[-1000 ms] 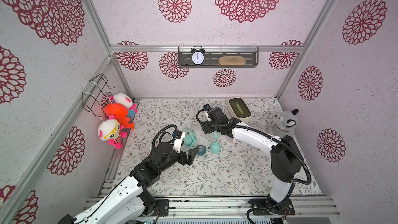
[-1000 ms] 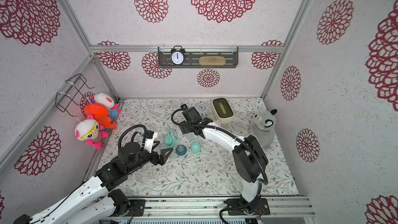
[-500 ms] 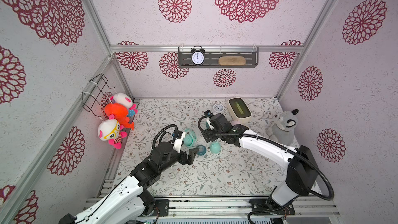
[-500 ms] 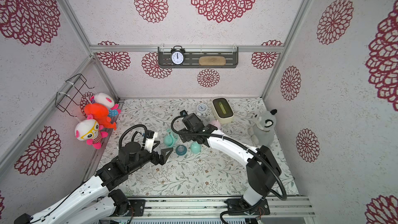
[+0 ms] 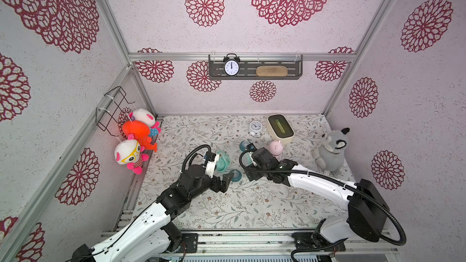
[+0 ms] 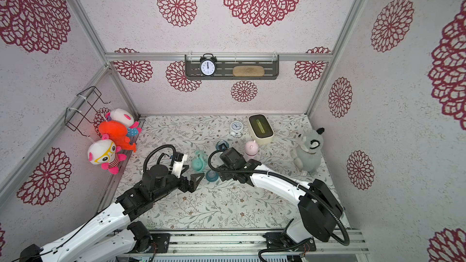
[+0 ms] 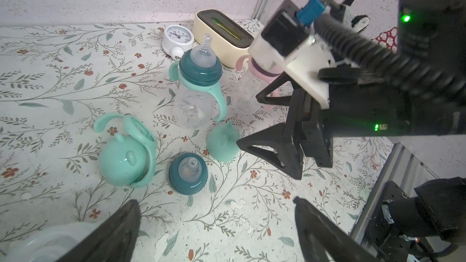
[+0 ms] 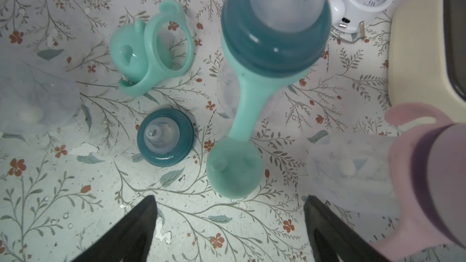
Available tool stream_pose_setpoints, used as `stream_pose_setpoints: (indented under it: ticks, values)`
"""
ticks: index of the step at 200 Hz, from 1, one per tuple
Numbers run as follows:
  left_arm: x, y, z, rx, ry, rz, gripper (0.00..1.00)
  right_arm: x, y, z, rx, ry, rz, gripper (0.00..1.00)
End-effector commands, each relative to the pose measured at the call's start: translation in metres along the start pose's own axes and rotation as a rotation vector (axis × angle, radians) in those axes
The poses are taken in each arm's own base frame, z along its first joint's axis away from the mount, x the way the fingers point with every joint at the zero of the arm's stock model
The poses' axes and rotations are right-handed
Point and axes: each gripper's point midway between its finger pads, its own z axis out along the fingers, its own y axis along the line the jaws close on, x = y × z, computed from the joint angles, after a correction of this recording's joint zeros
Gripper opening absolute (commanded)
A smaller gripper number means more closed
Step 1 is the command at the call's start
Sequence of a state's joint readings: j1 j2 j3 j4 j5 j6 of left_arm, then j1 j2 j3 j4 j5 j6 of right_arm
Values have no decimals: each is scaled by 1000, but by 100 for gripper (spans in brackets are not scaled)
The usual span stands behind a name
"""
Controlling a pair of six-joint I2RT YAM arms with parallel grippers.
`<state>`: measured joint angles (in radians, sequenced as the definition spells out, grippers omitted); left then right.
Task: Assemble the baby bottles
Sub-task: Move the lid to the center of the board.
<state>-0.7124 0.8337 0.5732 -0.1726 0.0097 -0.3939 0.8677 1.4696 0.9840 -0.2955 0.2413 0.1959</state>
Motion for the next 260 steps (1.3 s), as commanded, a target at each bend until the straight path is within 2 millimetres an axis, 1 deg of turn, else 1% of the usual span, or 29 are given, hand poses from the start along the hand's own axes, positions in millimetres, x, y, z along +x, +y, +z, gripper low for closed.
stream_pose_setpoints:
  ticks: [1, 46, 58, 84, 107, 137, 184, 260]
  values:
    - [-14, -2, -1, 9, -43, 0, 98, -15, 1, -5, -10, -102, 53, 91]
    - [-13, -2, -3, 9, -40, -2, 98, 2, 0, 18, 1, -92, 51, 91]
    - [-13, -2, -4, 8, -41, -2, 98, 6, 3, 24, -11, -80, 51, 91]
    - [-12, -2, -4, 7, -42, -2, 98, 10, 4, 35, -18, -86, 53, 92]
    - [-11, -1, -5, 8, -39, -5, 98, 11, 1, 42, -17, -95, 64, 92]
    - [-10, -1, -7, 9, -43, -9, 98, 18, -2, 53, -9, -92, 61, 91]
    - [-11, 0, -9, 3, -49, -9, 98, 21, -6, 62, -8, -113, 74, 89]
    - [-11, 0, -8, 5, -44, -8, 98, 27, -2, 77, -36, -94, 74, 85]
